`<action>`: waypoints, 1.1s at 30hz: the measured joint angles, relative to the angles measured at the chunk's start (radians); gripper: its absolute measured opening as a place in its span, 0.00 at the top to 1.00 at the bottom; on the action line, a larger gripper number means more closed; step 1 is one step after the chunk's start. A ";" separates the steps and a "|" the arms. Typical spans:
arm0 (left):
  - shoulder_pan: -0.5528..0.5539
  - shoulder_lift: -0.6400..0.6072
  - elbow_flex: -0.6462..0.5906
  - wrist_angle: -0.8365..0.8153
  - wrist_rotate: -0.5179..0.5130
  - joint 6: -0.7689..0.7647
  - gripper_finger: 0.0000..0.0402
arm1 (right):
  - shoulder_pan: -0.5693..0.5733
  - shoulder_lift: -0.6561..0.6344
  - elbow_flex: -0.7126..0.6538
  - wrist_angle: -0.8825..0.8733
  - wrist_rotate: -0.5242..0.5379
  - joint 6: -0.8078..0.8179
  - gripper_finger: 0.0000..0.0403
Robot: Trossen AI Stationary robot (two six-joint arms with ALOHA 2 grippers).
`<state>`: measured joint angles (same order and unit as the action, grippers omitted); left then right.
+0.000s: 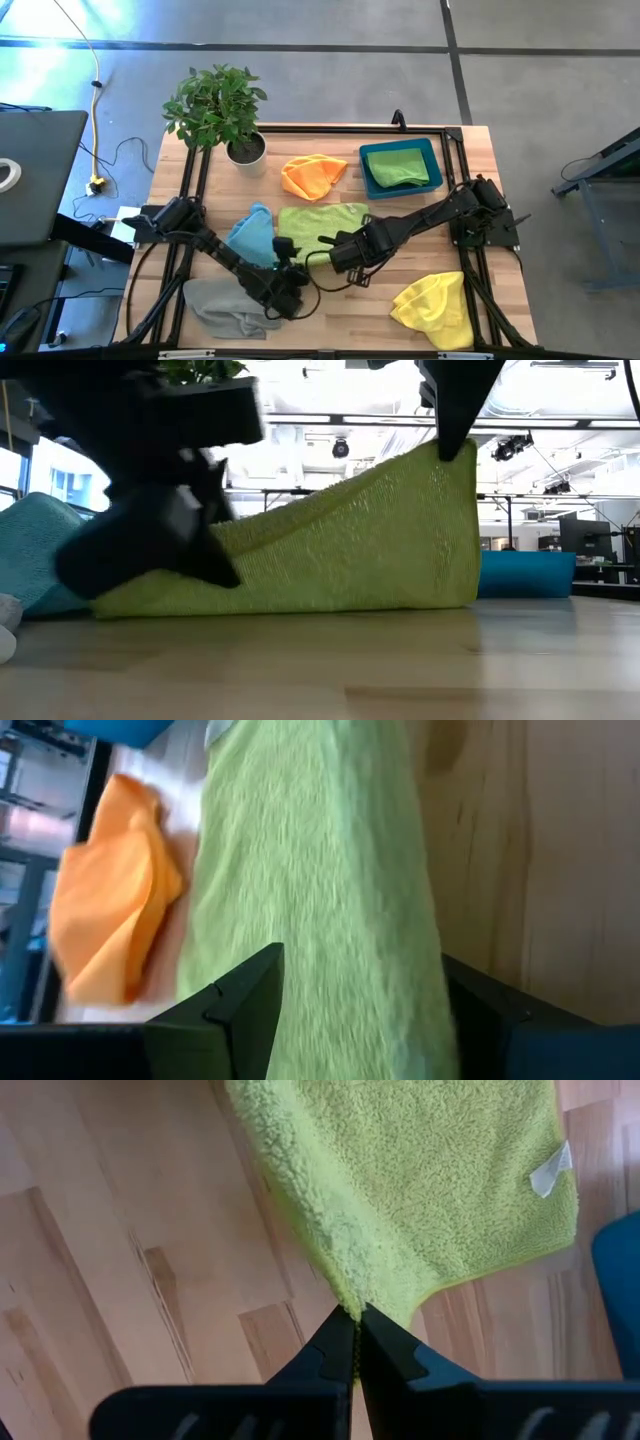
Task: Fold microfiber towels
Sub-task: Fold the light green microfiber cloth
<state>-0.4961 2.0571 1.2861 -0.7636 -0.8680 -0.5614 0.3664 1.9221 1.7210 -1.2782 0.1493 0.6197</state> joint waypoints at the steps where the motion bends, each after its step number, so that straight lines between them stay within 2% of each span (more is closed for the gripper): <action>1: -0.008 0.000 0.000 -0.034 -0.001 -0.023 0.49 | 0.000 0.000 0.000 0.000 0.000 0.001 1.00; 7: -0.058 0.000 0.000 -0.168 0.010 -0.139 0.49 | 0.000 -0.001 0.000 0.000 0.002 0.007 1.00; 13: -0.112 0.000 0.005 -0.191 0.012 -0.161 0.49 | 0.000 -0.001 0.000 0.000 0.004 0.008 1.00; 17: -0.143 0.000 0.040 -0.202 0.012 -0.161 0.49 | 0.000 -0.002 0.000 0.000 0.040 0.010 1.00; 20: -0.164 0.000 0.070 -0.228 -0.018 -0.162 0.49 | -0.002 -0.002 -0.001 0.007 0.056 0.012 1.00; 24: -0.184 0.000 0.099 -0.280 -0.061 -0.165 0.49 | -0.001 0.002 -0.001 0.016 0.084 0.031 1.00; 33: -0.206 0.000 0.121 -0.450 -0.061 -0.270 0.49 | 0.001 0.023 -0.002 0.026 0.095 0.038 1.00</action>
<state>-0.7021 2.0571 1.4071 -1.2136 -0.9295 -0.8317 0.3672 1.9454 1.7191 -1.2520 0.2446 0.6575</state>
